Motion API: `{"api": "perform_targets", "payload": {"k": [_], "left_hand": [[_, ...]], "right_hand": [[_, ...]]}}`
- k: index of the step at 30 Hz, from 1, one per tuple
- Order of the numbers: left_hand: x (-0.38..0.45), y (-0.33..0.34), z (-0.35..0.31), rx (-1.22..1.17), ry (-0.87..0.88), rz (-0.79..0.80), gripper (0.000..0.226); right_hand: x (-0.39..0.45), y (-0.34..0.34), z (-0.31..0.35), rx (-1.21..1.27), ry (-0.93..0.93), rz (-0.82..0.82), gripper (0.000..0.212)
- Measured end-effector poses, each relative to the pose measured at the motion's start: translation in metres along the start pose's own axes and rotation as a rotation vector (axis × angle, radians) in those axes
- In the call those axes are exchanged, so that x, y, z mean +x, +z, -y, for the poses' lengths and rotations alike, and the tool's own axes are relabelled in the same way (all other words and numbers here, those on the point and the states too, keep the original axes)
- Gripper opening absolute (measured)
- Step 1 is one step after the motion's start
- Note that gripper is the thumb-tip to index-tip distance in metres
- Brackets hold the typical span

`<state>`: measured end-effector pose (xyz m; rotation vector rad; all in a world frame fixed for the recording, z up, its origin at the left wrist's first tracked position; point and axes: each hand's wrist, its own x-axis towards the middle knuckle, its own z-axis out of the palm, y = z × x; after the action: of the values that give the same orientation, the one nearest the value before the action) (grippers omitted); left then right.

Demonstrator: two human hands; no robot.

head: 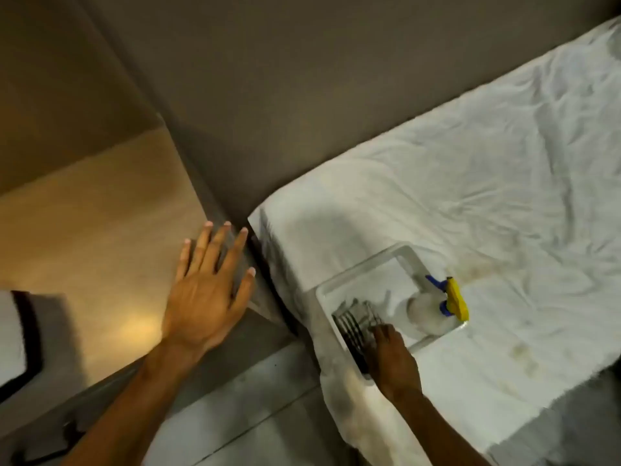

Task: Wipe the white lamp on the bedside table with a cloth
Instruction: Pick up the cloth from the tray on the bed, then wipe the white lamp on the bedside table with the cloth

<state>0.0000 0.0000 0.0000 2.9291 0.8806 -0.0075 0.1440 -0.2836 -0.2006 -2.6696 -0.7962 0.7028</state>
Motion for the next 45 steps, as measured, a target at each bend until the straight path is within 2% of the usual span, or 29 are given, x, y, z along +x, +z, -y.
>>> {"api": "perform_targets", "payload": {"k": [5,8,11,14,17,20,23,26,28,29,31,32,34,35,36,37,38,40,43,45], "left_hand": [[0.007,0.006,-0.003,0.029,-0.038,-0.020,0.066],[0.006,0.007,-0.003,0.025,-0.037,-0.018,0.067],[0.006,0.008,-0.003,0.029,-0.049,-0.014,0.067],[0.006,0.009,-0.004,0.031,-0.055,-0.023,0.068],[0.006,0.011,-0.003,0.048,-0.053,-0.022,0.068],[0.006,0.014,-0.001,0.042,-0.053,-0.029,0.068],[0.006,0.016,0.002,0.042,-0.053,-0.043,0.067],[0.005,0.017,0.001,0.053,-0.051,-0.044,0.066],[0.004,0.014,0.002,0.038,-0.054,-0.051,0.066],[0.004,0.012,0.002,0.025,-0.056,-0.050,0.066],[0.003,0.008,-0.002,-0.006,-0.066,-0.033,0.068],[0.002,0.004,-0.003,-0.023,-0.077,-0.015,0.070],[-0.003,-0.010,-0.006,-0.058,-0.095,0.004,0.073],[-0.006,-0.016,-0.008,-0.076,-0.098,-0.007,0.074],[-0.014,-0.028,-0.006,-0.095,-0.104,-0.045,0.073],[-0.025,-0.042,-0.002,-0.109,-0.113,-0.100,0.073],[-0.037,-0.057,0.005,-0.114,-0.134,-0.163,0.072],[-0.065,-0.087,0.025,-0.118,-0.220,-0.288,0.071],[-0.119,-0.129,0.076,-0.120,-0.422,-0.442,0.071],[-0.150,-0.146,0.114,-0.123,-0.581,-0.504,0.076]], "right_hand": [[0.035,0.034,-0.016,-0.084,-0.039,0.064,0.066],[0.039,0.041,-0.018,-0.106,-0.059,0.038,0.074],[0.046,0.041,-0.011,-0.134,-0.062,0.029,0.069],[0.042,0.041,0.002,-0.117,-0.071,0.014,0.055],[0.041,0.039,0.006,-0.010,-0.023,0.021,0.051],[0.040,0.029,0.003,0.303,0.037,-0.021,0.048],[0.037,0.009,-0.004,0.874,0.135,-0.010,0.045],[0.034,-0.012,-0.015,1.418,0.255,0.174,0.041],[0.021,-0.032,-0.009,1.841,0.138,0.496,0.044],[0.013,-0.045,-0.002,1.897,0.067,0.510,0.052],[-0.002,-0.074,0.018,1.999,0.064,0.578,0.060],[-0.008,-0.090,0.033,1.988,0.060,0.592,0.059],[-0.020,-0.123,0.063,1.766,0.118,0.405,0.050],[-0.026,-0.122,0.075,1.746,0.020,0.394,0.044],[-0.031,-0.125,0.085,1.753,0.069,0.435,0.041],[-0.039,-0.131,0.102,1.671,0.040,0.376,0.043],[-0.049,-0.141,0.122,1.616,-0.033,0.391,0.046],[-0.071,-0.161,0.164,1.449,-0.162,0.417,0.044],[-0.107,-0.189,0.245,1.102,-0.300,0.292,0.028],[-0.128,-0.193,0.297,0.988,-0.413,0.232,0.031]]}}
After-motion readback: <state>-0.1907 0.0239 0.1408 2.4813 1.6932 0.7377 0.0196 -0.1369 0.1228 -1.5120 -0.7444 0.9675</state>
